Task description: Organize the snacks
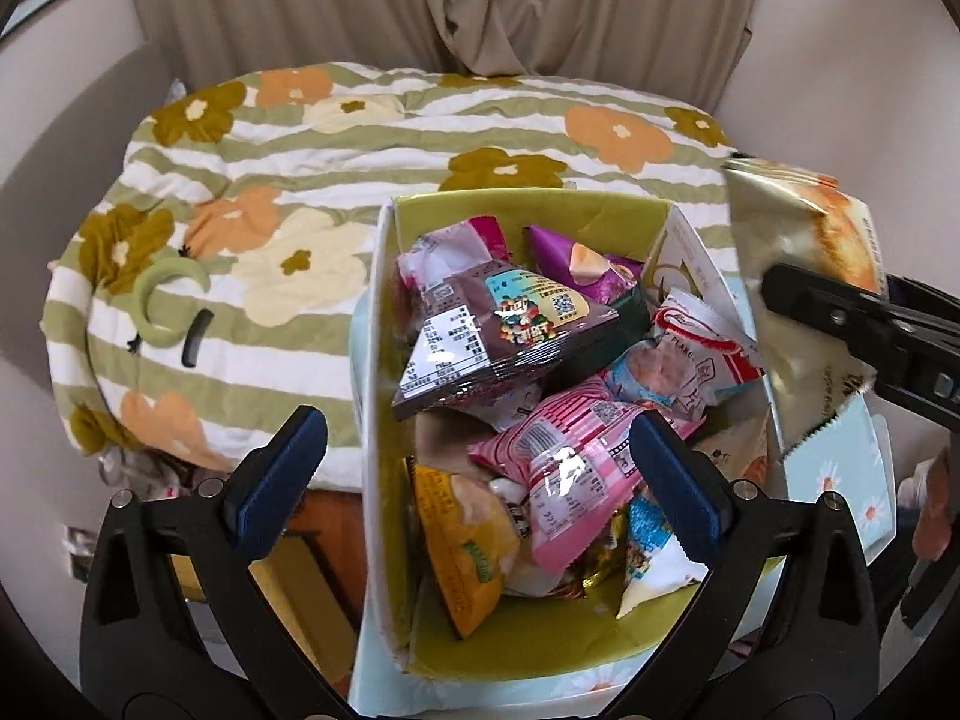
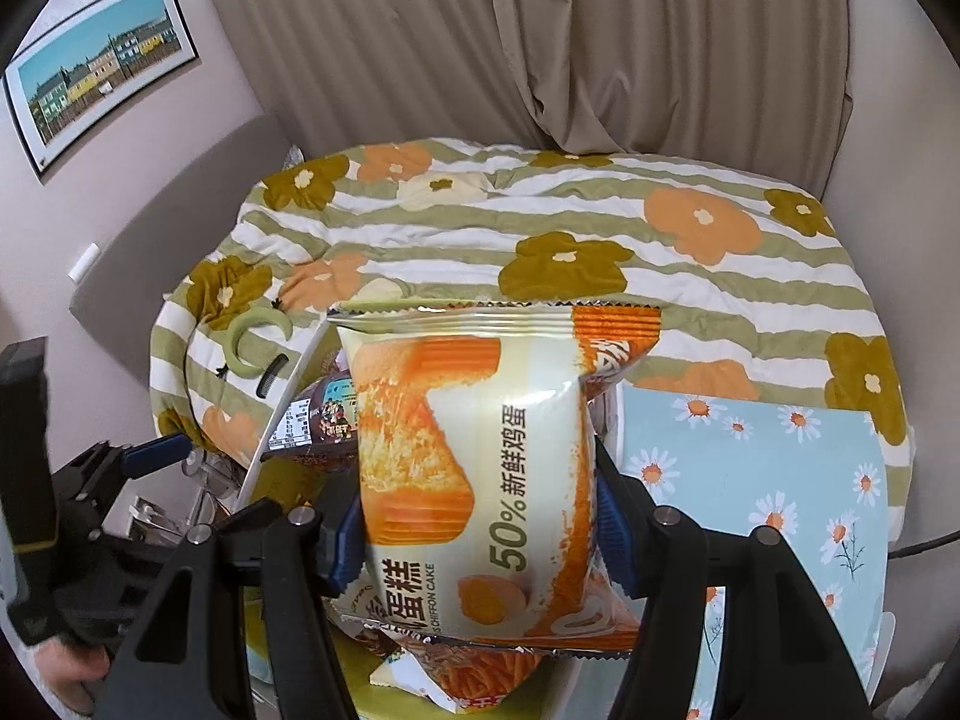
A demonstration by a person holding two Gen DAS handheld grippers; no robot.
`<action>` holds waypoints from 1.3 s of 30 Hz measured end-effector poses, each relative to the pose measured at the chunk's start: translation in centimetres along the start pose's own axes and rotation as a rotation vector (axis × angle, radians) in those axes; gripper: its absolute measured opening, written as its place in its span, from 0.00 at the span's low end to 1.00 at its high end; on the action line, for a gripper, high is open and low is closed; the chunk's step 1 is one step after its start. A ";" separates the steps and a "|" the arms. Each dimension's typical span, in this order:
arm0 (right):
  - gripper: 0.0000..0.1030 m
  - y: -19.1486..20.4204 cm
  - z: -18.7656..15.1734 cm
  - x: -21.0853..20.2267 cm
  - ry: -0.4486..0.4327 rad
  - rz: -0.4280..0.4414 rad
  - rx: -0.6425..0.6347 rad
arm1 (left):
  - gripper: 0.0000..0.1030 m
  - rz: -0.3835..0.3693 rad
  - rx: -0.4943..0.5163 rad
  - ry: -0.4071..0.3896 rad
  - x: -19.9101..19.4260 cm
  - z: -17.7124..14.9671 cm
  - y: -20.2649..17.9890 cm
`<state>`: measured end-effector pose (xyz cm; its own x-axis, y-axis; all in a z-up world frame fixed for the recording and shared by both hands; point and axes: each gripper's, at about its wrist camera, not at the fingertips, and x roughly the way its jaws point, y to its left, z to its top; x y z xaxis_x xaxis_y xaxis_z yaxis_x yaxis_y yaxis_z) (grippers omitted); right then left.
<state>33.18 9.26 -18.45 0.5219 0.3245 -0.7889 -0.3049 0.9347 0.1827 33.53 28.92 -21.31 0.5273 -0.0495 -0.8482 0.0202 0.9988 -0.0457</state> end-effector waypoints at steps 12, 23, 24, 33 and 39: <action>0.94 0.5 0.0 1.4 -0.015 0.000 0.047 | 0.97 0.042 -0.019 0.017 0.4 -1.5 0.3; 0.94 -0.8 -4.5 -4.1 -0.060 0.031 0.041 | 0.97 0.087 -0.058 -0.057 -5.7 -5.8 -3.0; 0.94 -0.9 -5.0 -5.0 -0.066 0.031 0.038 | 0.97 0.089 -0.057 -0.066 -6.3 -6.0 -3.4; 0.94 -2.4 -9.4 -14.7 -0.181 -0.038 0.022 | 0.98 0.063 -0.052 -0.243 -15.9 -9.8 -8.8; 0.95 -3.6 -12.9 -20.5 -0.258 -0.132 0.015 | 0.99 0.046 -0.034 -0.356 -20.7 -12.1 -11.7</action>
<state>13.33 -2.66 -10.46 0.7425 0.2239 -0.6313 -0.2096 0.9728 0.0985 12.09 18.14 -9.65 0.7901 0.0067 -0.6129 -0.0352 0.9988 -0.0345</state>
